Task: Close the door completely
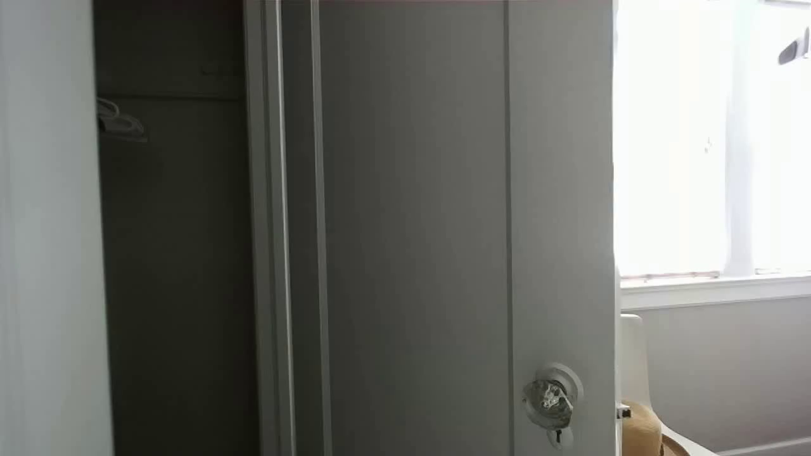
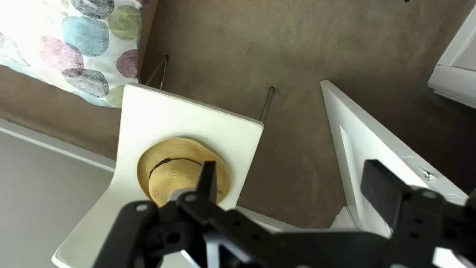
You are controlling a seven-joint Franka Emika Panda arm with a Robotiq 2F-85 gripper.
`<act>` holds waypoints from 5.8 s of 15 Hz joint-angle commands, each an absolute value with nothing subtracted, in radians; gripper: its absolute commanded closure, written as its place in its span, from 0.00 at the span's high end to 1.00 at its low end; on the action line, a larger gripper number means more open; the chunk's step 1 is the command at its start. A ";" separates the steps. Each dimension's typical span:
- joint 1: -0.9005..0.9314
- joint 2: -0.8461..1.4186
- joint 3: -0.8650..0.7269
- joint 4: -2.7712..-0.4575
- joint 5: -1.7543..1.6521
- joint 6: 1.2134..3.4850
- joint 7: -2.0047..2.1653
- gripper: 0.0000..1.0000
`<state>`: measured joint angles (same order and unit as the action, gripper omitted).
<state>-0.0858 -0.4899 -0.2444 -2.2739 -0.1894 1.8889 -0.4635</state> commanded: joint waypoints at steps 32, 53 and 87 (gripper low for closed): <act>-0.011 -0.239 -0.147 -2.122 0.950 1.931 -0.355 1.00; 0.111 -0.215 0.032 -2.110 0.966 1.748 -0.636 1.00; 0.269 0.122 0.263 -1.739 0.852 1.898 -1.251 1.00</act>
